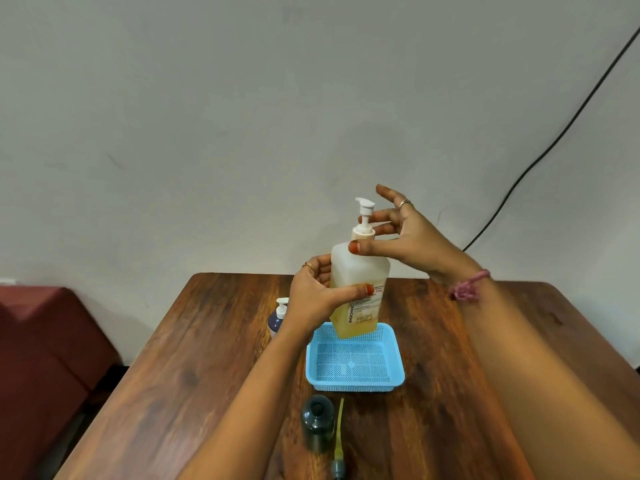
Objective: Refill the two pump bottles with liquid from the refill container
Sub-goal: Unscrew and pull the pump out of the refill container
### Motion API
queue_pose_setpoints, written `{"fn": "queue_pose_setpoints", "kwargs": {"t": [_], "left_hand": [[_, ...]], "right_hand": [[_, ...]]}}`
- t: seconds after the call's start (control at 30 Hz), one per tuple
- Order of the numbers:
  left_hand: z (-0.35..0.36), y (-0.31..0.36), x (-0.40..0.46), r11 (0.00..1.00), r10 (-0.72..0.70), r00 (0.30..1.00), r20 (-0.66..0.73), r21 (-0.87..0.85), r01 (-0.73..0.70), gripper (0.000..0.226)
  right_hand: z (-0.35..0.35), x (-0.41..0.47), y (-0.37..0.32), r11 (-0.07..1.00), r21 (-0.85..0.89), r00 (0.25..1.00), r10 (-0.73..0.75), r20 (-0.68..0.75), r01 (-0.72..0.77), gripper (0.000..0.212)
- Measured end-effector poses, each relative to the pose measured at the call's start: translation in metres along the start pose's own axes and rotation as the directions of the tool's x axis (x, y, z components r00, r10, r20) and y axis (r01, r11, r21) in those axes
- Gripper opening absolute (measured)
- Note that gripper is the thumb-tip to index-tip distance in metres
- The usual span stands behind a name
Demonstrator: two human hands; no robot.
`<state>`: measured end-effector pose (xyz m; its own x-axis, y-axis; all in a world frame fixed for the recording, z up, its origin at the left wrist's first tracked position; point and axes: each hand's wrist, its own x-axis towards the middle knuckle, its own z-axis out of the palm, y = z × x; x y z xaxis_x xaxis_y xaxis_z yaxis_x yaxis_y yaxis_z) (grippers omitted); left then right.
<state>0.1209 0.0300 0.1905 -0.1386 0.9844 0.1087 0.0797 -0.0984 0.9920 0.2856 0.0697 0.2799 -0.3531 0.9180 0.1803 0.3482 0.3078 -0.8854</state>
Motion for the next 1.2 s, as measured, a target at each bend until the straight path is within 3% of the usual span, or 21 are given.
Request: {"fn": "queue_pose_setpoints", "kwargs": {"t": [0.07,0.13,0.23,0.3,0.43,0.6,0.77,0.83,0.97,1.1,1.2], "left_hand": [[0.000,-0.001,-0.001,1.000,-0.002,1.000,0.003,-0.001,0.002,0.070],[0.001,-0.002,-0.001,1.000,-0.010,1.000,0.005,-0.001,0.010,0.074],[0.001,-0.004,-0.003,1.000,-0.014,1.000,-0.007,0.008,0.014,0.085],[0.000,-0.003,-0.004,1.000,-0.010,1.000,-0.009,0.018,0.010,0.083],[0.000,-0.002,-0.005,0.999,-0.007,1.000,-0.008,0.032,0.007,0.073],[-0.003,-0.002,-0.007,1.000,-0.014,1.000,-0.019,0.023,0.015,0.080],[-0.005,0.000,-0.009,0.999,0.004,1.000,-0.008,0.039,-0.004,0.076],[-0.009,0.002,-0.010,0.999,-0.002,1.000,-0.007,0.048,0.002,0.079],[-0.012,0.003,-0.014,0.999,-0.002,1.000,-0.008,0.049,0.003,0.072],[-0.012,0.005,-0.016,0.998,0.013,1.000,-0.008,0.060,-0.013,0.069],[-0.013,0.005,-0.018,0.997,0.024,1.000,-0.009,0.069,-0.023,0.070]], "right_hand": [[0.011,-0.002,-0.001,0.997,-0.073,0.987,-0.030,-0.157,0.019,0.089],[0.014,-0.003,0.000,0.998,-0.060,0.977,-0.041,-0.208,0.029,0.081],[0.009,-0.007,0.000,0.996,0.085,0.995,0.013,-0.103,-0.004,0.079],[0.011,-0.008,-0.001,0.998,0.069,0.997,0.006,-0.075,-0.001,0.083],[0.018,-0.009,-0.001,0.999,-0.044,0.971,-0.020,-0.238,0.009,0.076],[0.015,-0.011,-0.002,0.993,0.115,0.990,0.019,-0.137,-0.003,0.074],[0.024,-0.011,-0.004,0.999,-0.037,0.969,-0.029,-0.243,0.021,0.071],[0.026,-0.011,-0.005,1.000,0.008,0.967,-0.021,-0.254,0.024,0.065],[0.027,-0.014,-0.007,0.992,0.123,0.990,0.013,-0.141,0.005,0.061],[0.032,-0.015,-0.007,1.000,-0.009,0.967,-0.025,-0.252,0.023,0.068],[0.032,-0.018,-0.007,0.996,0.083,0.971,0.001,-0.238,0.020,0.072]]}}
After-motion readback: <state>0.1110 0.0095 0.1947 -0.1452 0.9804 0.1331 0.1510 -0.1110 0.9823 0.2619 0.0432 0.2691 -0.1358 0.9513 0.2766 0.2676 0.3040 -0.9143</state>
